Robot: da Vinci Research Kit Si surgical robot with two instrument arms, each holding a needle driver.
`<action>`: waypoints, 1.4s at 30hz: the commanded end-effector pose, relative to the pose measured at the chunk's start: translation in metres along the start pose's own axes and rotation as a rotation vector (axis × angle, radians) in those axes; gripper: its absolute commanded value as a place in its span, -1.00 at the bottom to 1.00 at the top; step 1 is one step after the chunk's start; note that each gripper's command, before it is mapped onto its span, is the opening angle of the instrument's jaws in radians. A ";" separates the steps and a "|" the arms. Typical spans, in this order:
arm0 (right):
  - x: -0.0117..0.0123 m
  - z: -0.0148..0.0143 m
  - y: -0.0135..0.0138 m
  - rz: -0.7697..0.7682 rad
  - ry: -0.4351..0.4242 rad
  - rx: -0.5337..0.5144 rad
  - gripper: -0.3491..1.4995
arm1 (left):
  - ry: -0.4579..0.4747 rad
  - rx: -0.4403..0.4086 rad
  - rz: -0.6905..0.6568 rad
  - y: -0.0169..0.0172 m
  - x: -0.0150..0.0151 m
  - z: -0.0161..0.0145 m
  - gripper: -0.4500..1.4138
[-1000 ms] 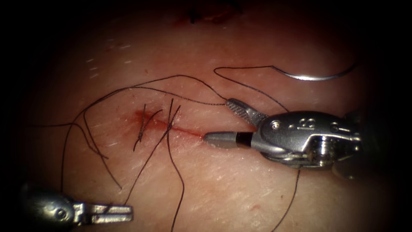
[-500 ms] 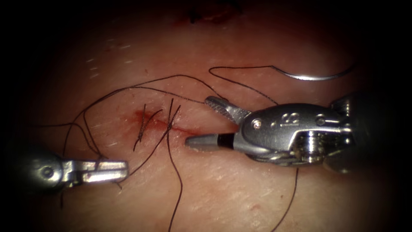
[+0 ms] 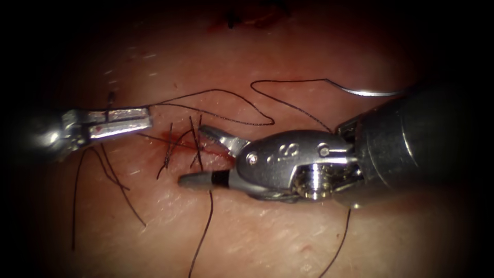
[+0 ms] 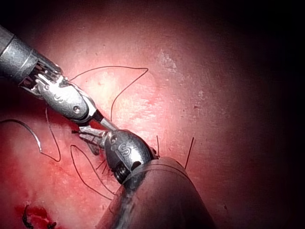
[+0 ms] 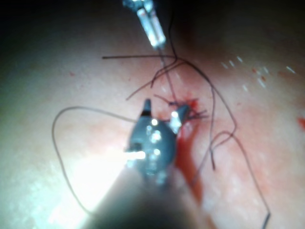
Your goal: Wound Closure
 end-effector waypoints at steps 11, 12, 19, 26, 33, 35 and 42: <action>0.0008 0.0045 -0.0007 -0.003 0.018 -0.025 0.98 | 0.004 -0.005 -0.008 0.0018 -0.0001 0.0013 -1.00; 0.0005 0.0051 -0.0008 -0.025 0.021 -0.028 0.98 | 0.003 -0.005 -0.008 0.0019 0.0000 0.0013 -1.00; 0.0008 0.0070 -0.0006 -0.024 0.018 -0.042 0.98 | 0.013 -0.006 -0.010 0.0020 0.0001 0.0022 -1.00; 0.0008 0.0081 -0.0004 -0.024 0.020 -0.050 0.98 | 0.015 -0.007 -0.009 0.0023 0.0002 0.0026 -1.00; 0.0001 0.0079 -0.0010 -0.065 0.026 0.004 -0.57 | 0.019 -0.010 -0.009 0.0023 0.0002 0.0023 -1.00; 0.0000 0.0078 -0.0010 -0.074 -0.001 0.057 -1.00 | 0.019 -0.011 -0.009 0.0023 0.0002 0.0023 -1.00; 0.0012 0.0054 0.0000 -0.083 0.013 0.042 -1.00 | 0.033 -0.017 -0.008 0.0022 0.0000 0.0013 -1.00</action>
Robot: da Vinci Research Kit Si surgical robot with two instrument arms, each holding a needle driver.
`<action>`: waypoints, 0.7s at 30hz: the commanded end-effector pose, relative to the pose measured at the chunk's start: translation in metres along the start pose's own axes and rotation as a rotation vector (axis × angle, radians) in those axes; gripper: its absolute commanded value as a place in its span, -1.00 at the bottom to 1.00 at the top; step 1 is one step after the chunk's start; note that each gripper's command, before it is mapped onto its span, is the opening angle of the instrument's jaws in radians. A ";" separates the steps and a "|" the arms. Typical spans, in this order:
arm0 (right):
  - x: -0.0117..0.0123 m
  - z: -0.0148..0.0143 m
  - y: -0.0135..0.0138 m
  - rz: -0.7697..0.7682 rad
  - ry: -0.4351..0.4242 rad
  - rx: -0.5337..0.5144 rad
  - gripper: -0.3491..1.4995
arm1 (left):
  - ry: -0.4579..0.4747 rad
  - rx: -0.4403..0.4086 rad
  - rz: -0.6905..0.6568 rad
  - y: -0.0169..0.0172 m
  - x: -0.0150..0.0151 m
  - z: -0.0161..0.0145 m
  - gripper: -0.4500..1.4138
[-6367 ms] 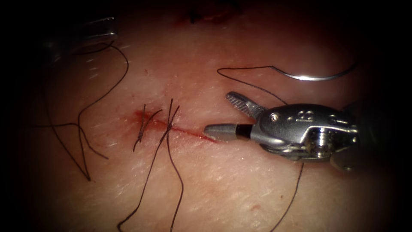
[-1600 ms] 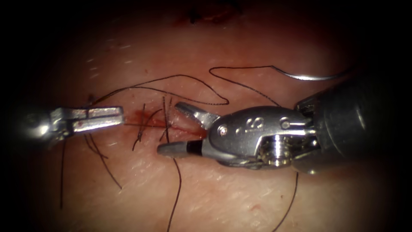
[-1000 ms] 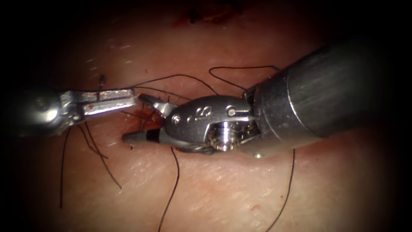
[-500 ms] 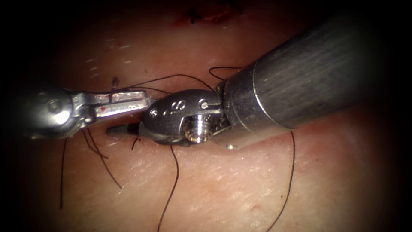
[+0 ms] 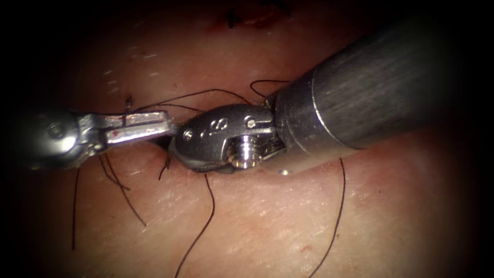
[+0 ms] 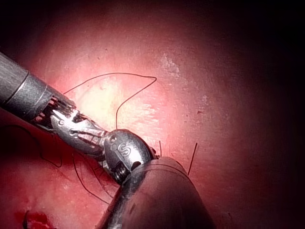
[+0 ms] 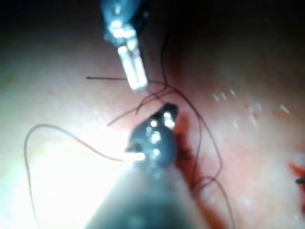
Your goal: Wound Closure
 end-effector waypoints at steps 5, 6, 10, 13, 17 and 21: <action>0.0005 -0.0017 -0.0012 0.003 0.018 -0.028 -1.00 | 0.003 0.021 -0.009 0.0006 -0.0006 -0.0019 -1.00; 0.0005 -0.0025 -0.0013 0.010 0.019 -0.057 0.34 | 0.000 0.037 -0.011 -0.0002 -0.0010 -0.0034 -1.00; 0.0003 -0.0038 -0.0010 0.044 -0.001 -0.177 0.98 | -0.016 0.060 -0.010 -0.0014 -0.0019 -0.0049 -1.00; -0.0002 -0.0077 -0.0002 0.075 -0.011 -0.195 0.98 | -0.029 0.083 -0.001 -0.0028 -0.0040 -0.0060 -1.00; -0.0008 -0.0116 -0.0002 0.080 -0.002 -0.127 0.98 | -0.035 0.107 0.014 -0.0040 -0.0071 -0.0062 -1.00; -0.0026 -0.0147 -0.0012 0.056 0.018 -0.050 0.96 | -0.048 0.128 0.012 -0.0050 -0.0100 -0.0059 -1.00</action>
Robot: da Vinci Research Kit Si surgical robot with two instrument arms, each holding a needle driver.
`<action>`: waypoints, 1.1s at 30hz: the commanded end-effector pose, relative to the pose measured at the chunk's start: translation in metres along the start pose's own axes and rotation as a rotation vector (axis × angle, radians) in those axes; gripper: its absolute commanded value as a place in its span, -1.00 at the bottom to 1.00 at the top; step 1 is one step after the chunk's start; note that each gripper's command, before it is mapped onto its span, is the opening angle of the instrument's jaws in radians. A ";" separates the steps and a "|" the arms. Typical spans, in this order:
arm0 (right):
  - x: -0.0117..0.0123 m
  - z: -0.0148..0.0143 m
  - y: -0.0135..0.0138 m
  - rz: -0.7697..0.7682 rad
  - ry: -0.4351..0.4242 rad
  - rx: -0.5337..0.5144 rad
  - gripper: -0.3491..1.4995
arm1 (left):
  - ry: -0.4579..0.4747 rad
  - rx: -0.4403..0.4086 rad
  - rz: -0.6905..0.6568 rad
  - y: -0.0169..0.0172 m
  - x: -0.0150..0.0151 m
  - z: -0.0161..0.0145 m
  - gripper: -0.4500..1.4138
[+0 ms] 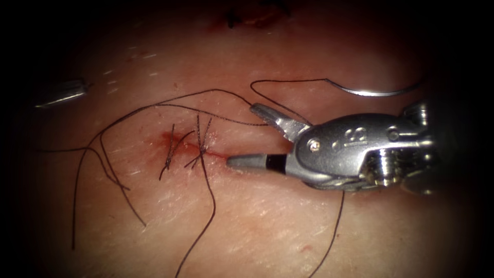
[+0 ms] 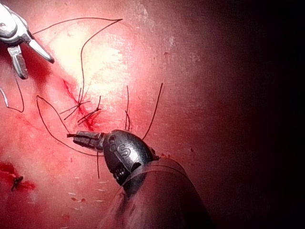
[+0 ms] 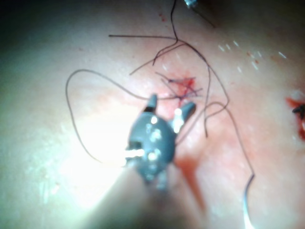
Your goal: Wound Closure
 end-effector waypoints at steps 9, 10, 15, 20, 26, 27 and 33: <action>-0.0030 0.0014 -0.0056 -0.078 0.006 0.112 0.98 | -0.019 0.004 -0.101 0.0008 -0.0037 0.0037 -0.06; -0.0029 0.0019 -0.0059 -0.089 0.009 0.122 0.98 | -0.017 0.003 -0.119 0.0008 -0.0037 0.0039 0.24; -0.0031 0.0035 -0.0069 -0.119 0.016 0.140 0.92 | -0.049 0.023 -0.169 0.0022 -0.0038 0.0050 0.82; -0.0032 0.0025 -0.0061 -0.116 0.007 0.102 0.92 | -0.086 -0.009 -0.178 0.0050 -0.0031 0.0055 0.93; -0.0035 0.0027 -0.0055 -0.117 0.006 0.099 0.94 | 0.105 -0.097 -0.281 0.0091 -0.0009 0.0065 0.86; -0.0035 0.0027 -0.0055 -0.117 0.006 0.099 0.94 | 0.105 -0.097 -0.281 0.0091 -0.0009 0.0065 0.86; -0.0038 0.0025 -0.0051 -0.128 0.007 0.099 0.92 | -0.224 -0.165 -0.187 0.0098 -0.0027 0.0052 0.82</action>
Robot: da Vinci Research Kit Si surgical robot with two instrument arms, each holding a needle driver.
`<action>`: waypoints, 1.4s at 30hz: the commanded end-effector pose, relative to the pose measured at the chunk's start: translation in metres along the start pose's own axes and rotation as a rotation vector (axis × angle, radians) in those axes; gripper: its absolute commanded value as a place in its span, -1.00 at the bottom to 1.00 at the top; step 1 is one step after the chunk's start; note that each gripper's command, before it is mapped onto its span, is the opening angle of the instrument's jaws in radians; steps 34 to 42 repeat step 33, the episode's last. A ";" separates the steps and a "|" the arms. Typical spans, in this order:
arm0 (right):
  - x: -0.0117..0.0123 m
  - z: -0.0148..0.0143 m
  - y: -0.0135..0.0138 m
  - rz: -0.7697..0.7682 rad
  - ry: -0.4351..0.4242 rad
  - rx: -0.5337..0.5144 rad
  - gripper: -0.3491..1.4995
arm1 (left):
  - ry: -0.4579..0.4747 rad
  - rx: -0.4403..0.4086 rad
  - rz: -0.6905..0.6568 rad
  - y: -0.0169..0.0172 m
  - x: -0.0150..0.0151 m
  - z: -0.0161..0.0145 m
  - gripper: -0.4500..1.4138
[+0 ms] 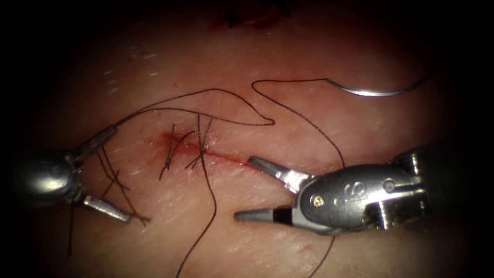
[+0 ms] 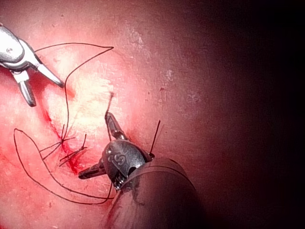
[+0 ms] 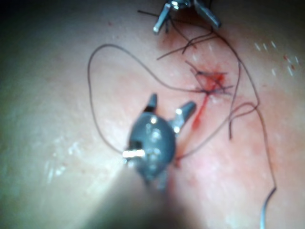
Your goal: Wound Closure
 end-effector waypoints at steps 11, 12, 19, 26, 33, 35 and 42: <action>-0.0005 -0.0011 -0.0001 -0.002 0.040 0.006 0.89 | 0.339 -0.249 0.085 0.0027 0.0015 0.0033 0.62; -0.0001 -0.0016 0.0005 0.007 0.056 0.001 0.89 | 0.341 -0.256 0.088 0.0033 0.0018 0.0035 0.57; -0.0003 -0.0026 0.0015 0.011 0.074 0.002 0.78 | 0.342 -0.256 0.100 0.0035 0.0022 0.0033 0.42; -0.0010 -0.0048 0.0030 0.012 0.073 0.020 0.69 | 0.339 -0.235 0.117 0.0030 0.0018 0.0028 0.39; -0.0003 -0.0047 0.0028 0.018 0.092 0.013 0.71 | 0.335 -0.212 0.115 0.0031 0.0016 0.0029 0.49; -0.0003 -0.0047 0.0028 0.018 0.092 0.013 0.71 | 0.335 -0.212 0.115 0.0031 0.0016 0.0029 0.49; -0.0003 -0.0047 0.0028 0.018 0.092 0.013 0.71 | 0.335 -0.212 0.115 0.0031 0.0016 0.0029 0.49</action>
